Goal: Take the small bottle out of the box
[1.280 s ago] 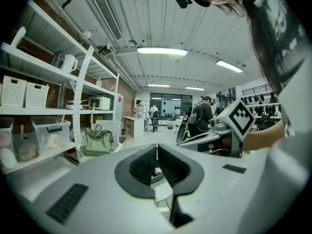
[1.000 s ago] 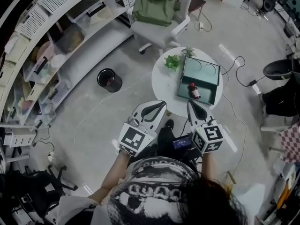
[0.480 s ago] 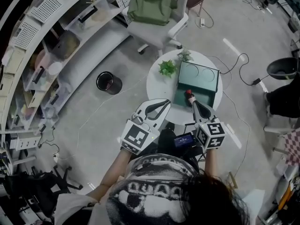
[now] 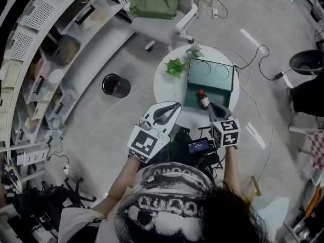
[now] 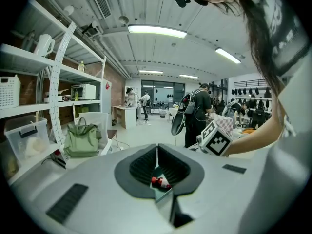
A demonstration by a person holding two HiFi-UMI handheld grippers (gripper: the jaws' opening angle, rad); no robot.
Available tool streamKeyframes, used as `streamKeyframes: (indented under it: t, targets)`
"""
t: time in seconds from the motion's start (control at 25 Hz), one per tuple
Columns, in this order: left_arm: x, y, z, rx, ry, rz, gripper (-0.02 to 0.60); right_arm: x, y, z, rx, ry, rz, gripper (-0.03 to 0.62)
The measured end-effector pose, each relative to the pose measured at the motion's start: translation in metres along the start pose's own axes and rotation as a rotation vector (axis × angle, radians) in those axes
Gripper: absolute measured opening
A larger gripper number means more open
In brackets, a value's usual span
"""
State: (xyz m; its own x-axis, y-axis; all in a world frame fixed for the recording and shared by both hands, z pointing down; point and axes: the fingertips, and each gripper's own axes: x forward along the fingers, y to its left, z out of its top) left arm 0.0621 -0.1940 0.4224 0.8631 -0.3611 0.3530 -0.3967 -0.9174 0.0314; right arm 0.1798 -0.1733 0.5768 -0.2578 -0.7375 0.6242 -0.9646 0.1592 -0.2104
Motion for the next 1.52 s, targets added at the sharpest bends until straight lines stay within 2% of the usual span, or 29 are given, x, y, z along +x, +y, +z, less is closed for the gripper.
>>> streamKeyframes:
  t: [0.32, 0.48, 0.6, 0.84, 1.0, 1.12, 1.36, 1.52]
  targets:
    - [0.020, 0.004, 0.007, 0.029, 0.003, -0.091, 0.017, 0.032, -0.011, -0.012, -0.074, 0.097, 0.011, 0.082]
    - [0.030, 0.009, 0.008, 0.071, 0.009, -0.153, 0.015, 0.052, -0.019, -0.027, -0.101, 0.189, 0.015, 0.123]
    - [0.032, 0.019, 0.003, 0.114, 0.046, -0.181, 0.015, 0.066, -0.020, -0.043, -0.127, 0.283, 0.026, 0.157]
    - [0.037, 0.038, 0.004, 0.081, 0.015, -0.209, 0.016, 0.092, -0.028, -0.069, -0.137, 0.426, 0.026, 0.189]
    - [0.038, 0.051, -0.003, 0.061, 0.049, -0.217, 0.016, 0.104, -0.033, -0.084, -0.166, 0.528, 0.031, 0.210]
    - [0.040, 0.058, -0.007, 0.058, 0.038, -0.227, 0.017, 0.109, -0.035, -0.095, -0.181, 0.600, 0.042, 0.223]
    - [0.043, 0.065, -0.013, 0.064, 0.049, -0.236, 0.016, 0.123, -0.034, -0.098, -0.229, 0.650, 0.062, 0.233]
    - [0.042, 0.071, -0.016, 0.068, 0.058, -0.236, 0.015, 0.126, -0.042, -0.107, -0.253, 0.707, 0.020, 0.239]
